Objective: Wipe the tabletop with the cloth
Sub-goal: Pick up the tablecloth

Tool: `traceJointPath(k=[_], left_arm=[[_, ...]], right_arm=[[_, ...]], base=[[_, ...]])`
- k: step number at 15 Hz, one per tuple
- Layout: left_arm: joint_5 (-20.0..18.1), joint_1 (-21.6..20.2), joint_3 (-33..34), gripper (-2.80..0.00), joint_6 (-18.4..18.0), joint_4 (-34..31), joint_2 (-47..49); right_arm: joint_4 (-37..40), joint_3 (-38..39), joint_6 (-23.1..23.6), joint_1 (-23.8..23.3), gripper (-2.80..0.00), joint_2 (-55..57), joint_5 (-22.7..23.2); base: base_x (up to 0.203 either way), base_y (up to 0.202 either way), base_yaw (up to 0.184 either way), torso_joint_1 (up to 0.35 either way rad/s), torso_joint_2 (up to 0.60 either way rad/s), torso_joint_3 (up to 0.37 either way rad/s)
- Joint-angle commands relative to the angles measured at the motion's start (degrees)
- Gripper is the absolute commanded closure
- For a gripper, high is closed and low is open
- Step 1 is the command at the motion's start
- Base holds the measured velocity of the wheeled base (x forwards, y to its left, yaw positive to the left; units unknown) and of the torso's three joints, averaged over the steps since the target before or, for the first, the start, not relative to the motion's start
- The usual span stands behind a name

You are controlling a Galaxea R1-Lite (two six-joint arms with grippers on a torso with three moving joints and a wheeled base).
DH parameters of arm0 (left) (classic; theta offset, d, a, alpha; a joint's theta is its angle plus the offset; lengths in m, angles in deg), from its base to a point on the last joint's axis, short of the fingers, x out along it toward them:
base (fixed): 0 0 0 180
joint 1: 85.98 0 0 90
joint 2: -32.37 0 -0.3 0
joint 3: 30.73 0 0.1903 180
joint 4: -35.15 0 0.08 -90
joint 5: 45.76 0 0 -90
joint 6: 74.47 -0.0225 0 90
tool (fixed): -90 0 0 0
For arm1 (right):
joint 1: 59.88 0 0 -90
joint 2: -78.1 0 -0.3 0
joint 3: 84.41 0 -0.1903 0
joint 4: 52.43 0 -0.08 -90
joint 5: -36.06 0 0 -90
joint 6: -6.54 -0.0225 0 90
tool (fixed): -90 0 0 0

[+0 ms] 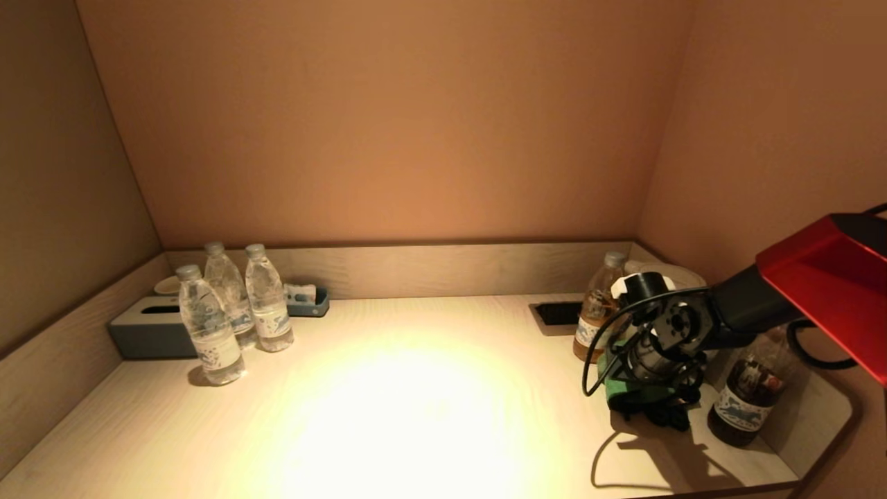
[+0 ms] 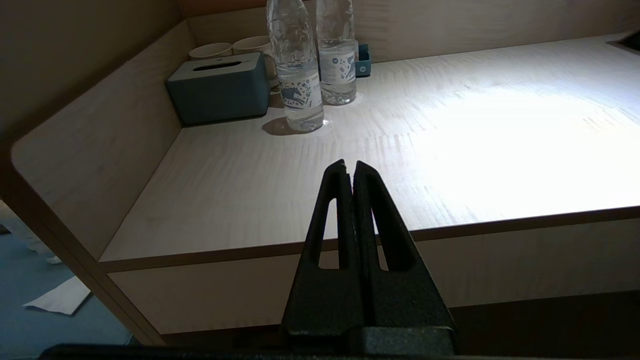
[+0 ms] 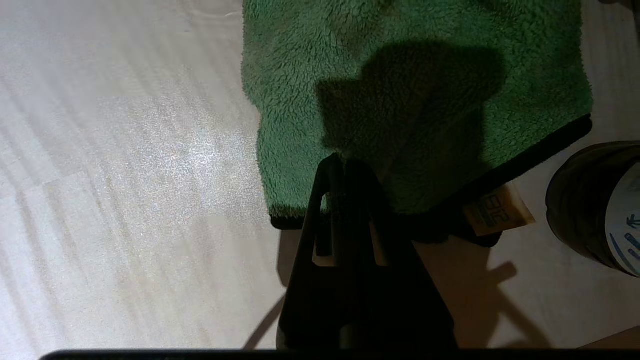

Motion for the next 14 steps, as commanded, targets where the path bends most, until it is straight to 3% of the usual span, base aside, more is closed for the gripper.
traceJointPath(k=[1,7,14], left_arm=[[-0.03,-0.04,0.10,0.00,-0.06,-0.02,0.04],[-0.03,-0.04,0.01,0.00,0.03,-0.02,0.04],[-0.03,0.05,0.01,0.00,-0.06,-0.02,0.04]], right_arm=[[-0.03,0.02,-0.15,-0.15,-2.80,-0.39,-0.13],[-3.17,-0.55,0.21,-2.52,-2.80,0.40,-0.03],[-2.84,-6.80,-0.03,-5.63,-2.80,5.00,0.05]], base=[[0.000,0.000,0.000,0.000,0.00,0.000],[0.000,0.000,0.000,0.000,0.00,0.000],[0.000,0.000,0.000,0.000,0.00,0.000]])
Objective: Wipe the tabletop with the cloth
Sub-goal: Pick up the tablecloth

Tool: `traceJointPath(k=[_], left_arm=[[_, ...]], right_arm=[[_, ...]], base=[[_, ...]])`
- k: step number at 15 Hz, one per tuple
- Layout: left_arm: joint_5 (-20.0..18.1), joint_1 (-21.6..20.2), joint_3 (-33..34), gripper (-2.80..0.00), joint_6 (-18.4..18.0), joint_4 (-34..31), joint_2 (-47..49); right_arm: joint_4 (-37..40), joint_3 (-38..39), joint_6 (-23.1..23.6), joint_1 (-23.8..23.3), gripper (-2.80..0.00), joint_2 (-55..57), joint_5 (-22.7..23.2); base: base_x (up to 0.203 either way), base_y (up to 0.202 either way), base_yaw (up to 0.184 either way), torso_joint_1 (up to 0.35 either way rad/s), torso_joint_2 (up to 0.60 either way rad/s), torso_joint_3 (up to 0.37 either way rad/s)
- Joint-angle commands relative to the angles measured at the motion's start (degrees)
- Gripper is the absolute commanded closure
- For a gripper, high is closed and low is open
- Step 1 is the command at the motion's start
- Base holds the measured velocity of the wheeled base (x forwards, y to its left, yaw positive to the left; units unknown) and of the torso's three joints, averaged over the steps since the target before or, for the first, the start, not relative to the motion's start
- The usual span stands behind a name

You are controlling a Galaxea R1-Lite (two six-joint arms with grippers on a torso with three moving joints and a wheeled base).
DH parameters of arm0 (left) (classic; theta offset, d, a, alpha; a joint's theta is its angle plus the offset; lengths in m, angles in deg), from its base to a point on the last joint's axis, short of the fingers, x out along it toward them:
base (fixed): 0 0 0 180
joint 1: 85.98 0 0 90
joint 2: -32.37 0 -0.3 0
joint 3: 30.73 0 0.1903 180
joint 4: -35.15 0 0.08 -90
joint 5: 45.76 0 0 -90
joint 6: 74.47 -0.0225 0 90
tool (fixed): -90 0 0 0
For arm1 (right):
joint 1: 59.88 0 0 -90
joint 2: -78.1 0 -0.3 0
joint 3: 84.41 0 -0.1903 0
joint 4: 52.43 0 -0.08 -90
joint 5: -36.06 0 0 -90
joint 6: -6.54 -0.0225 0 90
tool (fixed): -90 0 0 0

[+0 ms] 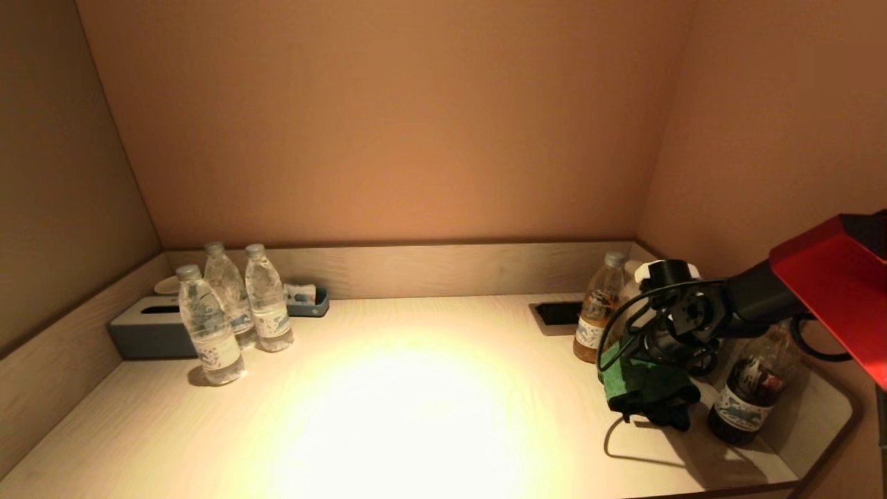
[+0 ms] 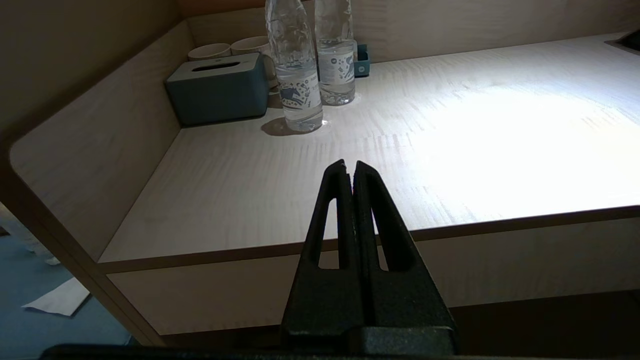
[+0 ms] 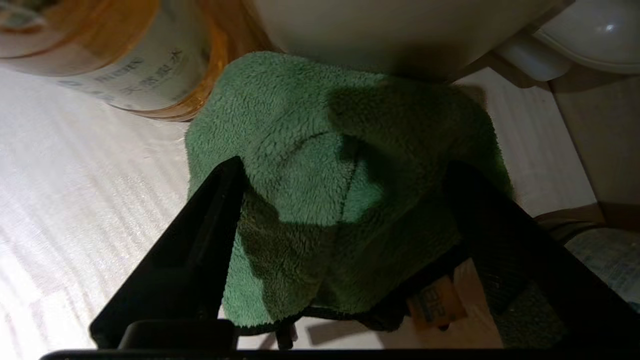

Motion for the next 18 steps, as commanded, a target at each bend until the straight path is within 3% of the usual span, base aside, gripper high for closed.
traceJointPath(k=[1,7,8,11,18], left_arm=[[0.00,0.00,0.02,0.00,0.06,0.00,0.04],[0.00,0.00,0.11,0.00,0.06,0.00,0.04],[0.00,0.00,0.11,0.00,0.06,0.00,0.04],[0.00,0.00,0.02,0.00,0.06,0.00,0.04],[0.00,0.00,0.02,0.00,0.06,0.00,0.04]], right_arm=[[-0.05,-0.51,-0.31,-0.19,-2.80,2.32,0.18],[-0.50,1.51,-0.42,-0.18,-2.80,4.09,1.00],[-0.50,1.51,-0.42,-0.18,0.00,4.09,1.00],[-0.59,2.86,-0.52,-0.18,0.00,5.59,4.72],[-0.59,4.32,-1.13,1.60,0.00,0.89,4.81]], base=[[0.000,0.000,0.000,0.000,0.00,0.000],[0.000,0.000,0.000,0.000,0.00,0.000],[0.000,0.000,0.000,0.000,0.00,0.000],[0.000,0.000,0.000,0.000,0.00,0.000],[0.000,0.000,0.000,0.000,0.00,0.000]])
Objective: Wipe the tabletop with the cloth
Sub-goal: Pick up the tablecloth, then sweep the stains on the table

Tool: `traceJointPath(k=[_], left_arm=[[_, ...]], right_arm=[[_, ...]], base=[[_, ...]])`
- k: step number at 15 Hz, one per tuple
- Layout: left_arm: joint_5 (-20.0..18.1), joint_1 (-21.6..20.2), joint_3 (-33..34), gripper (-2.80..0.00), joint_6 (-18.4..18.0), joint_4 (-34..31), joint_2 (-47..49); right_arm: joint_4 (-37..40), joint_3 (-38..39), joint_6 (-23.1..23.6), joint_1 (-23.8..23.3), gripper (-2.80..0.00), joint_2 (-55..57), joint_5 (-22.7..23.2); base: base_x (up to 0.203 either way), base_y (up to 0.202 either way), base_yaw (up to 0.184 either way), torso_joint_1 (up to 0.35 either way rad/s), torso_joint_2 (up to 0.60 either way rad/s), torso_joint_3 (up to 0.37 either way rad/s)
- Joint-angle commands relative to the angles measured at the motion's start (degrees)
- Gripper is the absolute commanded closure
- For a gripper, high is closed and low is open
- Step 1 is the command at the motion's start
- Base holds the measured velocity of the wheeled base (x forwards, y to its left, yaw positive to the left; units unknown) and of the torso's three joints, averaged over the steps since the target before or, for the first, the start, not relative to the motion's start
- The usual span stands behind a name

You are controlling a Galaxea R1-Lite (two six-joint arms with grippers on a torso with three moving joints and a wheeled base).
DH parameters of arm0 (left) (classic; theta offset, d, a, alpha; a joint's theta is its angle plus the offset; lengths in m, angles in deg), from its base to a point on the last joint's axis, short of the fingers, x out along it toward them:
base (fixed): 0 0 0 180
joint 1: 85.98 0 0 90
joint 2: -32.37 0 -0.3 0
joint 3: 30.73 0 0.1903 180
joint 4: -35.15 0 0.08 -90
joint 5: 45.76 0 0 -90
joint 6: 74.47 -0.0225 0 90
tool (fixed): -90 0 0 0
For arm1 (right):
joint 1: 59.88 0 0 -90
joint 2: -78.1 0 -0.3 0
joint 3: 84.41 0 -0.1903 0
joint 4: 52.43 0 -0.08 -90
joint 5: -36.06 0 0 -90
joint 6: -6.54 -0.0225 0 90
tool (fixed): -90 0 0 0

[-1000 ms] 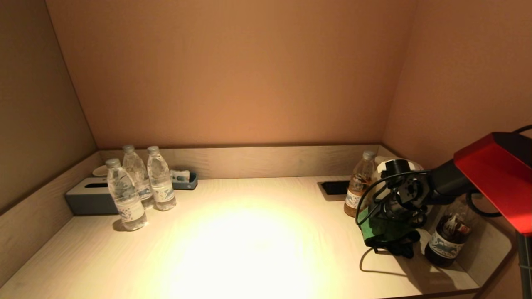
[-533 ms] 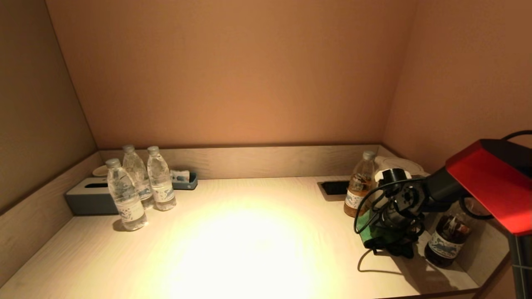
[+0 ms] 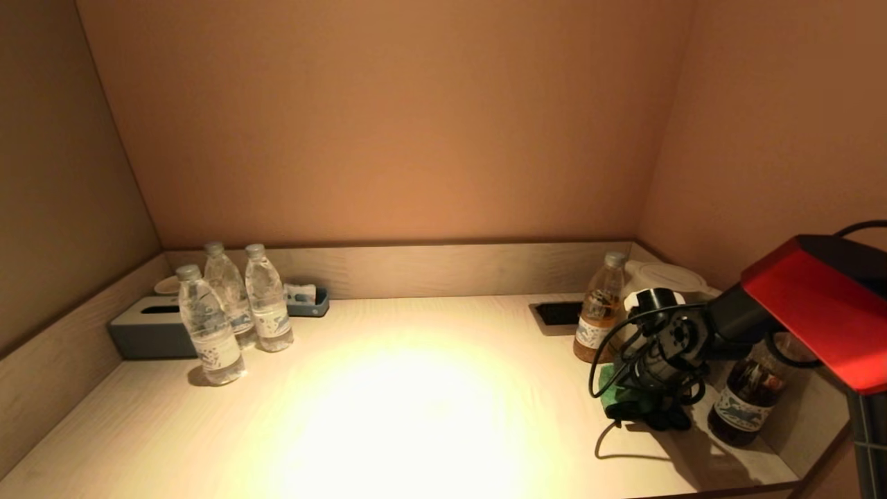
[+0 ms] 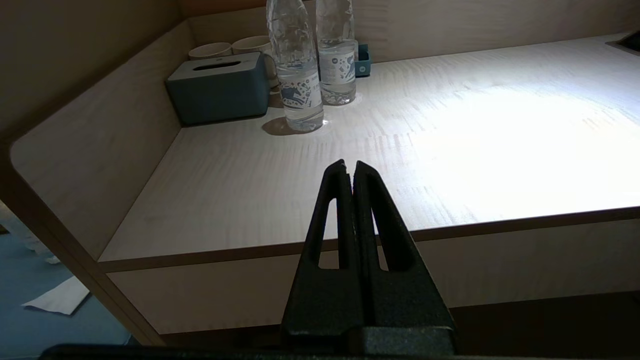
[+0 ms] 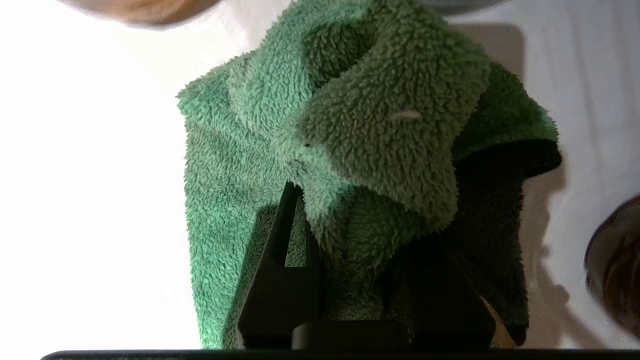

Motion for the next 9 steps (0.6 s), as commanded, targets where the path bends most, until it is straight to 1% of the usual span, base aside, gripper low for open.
traceJointPath(k=[1,4,7,9], left_arm=[[0.00,0.05,0.02,0.00,-0.14,0.00,0.04],[0.00,-0.03,0.03,0.00,-0.14,0.00,0.04],[0.00,-0.04,0.02,0.00,-0.05,0.00,0.04],[0.00,0.05,0.02,0.00,-0.13,0.00,0.04]], right_arm=[[-0.23,0.81,-0.75,2.18,0.00,-5.83,0.02],[-0.08,1.80,-1.92,7.03,0.00,-13.85,0.01],[0.55,2.06,-3.05,15.89,0.00,-22.83,-0.08],[0.84,2.05,-3.15,16.91,0.00,-23.64,-0.13]], base=[[0.000,0.000,0.000,0.000,0.00,0.000],[0.000,0.000,0.000,0.000,0.00,0.000],[0.000,0.000,0.000,0.000,0.00,0.000],[0.000,0.000,0.000,0.000,0.00,0.000]])
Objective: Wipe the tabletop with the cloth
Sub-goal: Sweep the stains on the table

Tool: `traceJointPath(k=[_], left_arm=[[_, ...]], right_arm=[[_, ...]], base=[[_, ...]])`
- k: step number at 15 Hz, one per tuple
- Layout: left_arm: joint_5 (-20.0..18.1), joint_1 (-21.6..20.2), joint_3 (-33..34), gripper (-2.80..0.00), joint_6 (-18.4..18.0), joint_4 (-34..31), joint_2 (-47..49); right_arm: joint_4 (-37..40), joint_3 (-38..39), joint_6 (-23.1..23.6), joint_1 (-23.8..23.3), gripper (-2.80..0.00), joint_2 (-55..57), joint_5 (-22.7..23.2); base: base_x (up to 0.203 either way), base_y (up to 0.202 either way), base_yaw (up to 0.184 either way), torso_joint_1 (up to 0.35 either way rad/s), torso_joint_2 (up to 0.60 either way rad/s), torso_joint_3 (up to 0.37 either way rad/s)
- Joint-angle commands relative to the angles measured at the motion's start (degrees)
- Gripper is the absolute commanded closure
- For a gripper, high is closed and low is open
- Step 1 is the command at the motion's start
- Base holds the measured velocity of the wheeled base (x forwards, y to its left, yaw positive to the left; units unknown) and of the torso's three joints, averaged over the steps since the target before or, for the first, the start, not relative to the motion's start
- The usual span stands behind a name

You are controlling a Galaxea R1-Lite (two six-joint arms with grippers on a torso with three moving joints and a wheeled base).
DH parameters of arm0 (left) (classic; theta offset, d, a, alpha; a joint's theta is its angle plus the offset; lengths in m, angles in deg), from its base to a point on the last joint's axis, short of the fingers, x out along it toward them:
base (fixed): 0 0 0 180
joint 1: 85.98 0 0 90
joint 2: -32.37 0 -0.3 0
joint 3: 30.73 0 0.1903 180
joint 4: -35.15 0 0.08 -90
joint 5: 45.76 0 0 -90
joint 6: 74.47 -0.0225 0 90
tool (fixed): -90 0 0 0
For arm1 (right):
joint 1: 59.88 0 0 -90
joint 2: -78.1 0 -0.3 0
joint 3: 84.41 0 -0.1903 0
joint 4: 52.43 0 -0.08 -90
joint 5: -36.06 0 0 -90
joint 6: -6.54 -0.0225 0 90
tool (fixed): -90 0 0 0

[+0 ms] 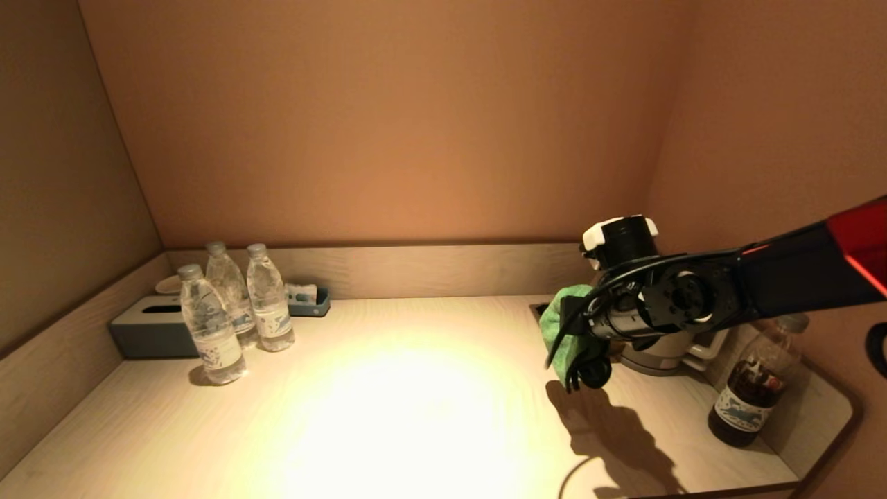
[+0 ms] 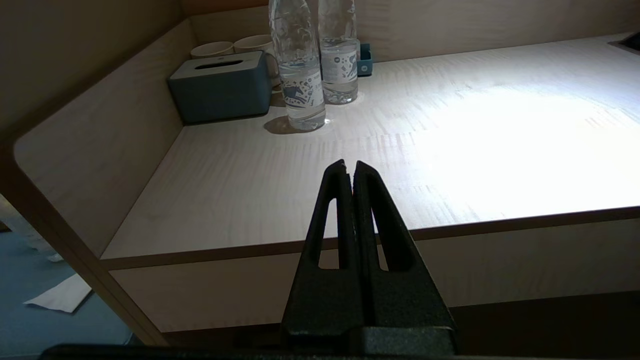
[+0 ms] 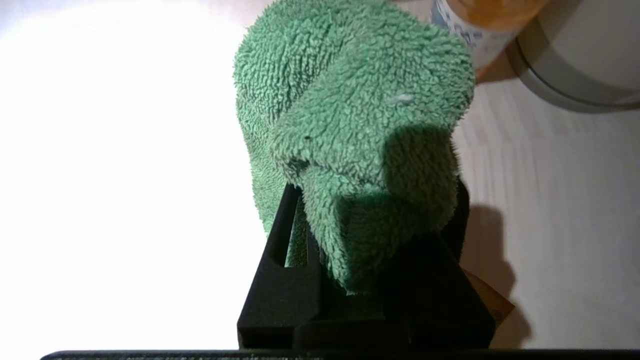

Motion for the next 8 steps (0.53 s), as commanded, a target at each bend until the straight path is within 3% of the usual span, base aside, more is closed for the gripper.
traceJointPath(k=[1,3,6,8], left_arm=[[-0.04,0.06,-0.01,0.00,-0.11,0.00,0.04],[-0.04,0.06,-0.01,0.00,-0.11,0.00,0.04],[-0.04,-0.03,0.07,0.00,-0.11,0.00,0.04],[-0.04,-0.03,0.00,0.00,-0.03,0.00,0.04]], right_arm=[[0.43,-0.16,0.34,2.91,0.00,-4.29,-0.24],[0.99,-0.51,1.23,11.15,0.00,-6.37,-0.40],[1.17,-3.35,4.02,18.14,0.00,-4.11,-0.55],[1.18,-5.04,5.04,20.21,0.00,-2.25,-0.60]], base=[[0.000,0.000,0.000,0.000,0.00,0.000],[0.000,0.000,0.000,0.000,0.00,0.000],[0.000,0.000,0.000,0.000,0.00,0.000],[0.000,0.000,0.000,0.000,0.00,0.000]])
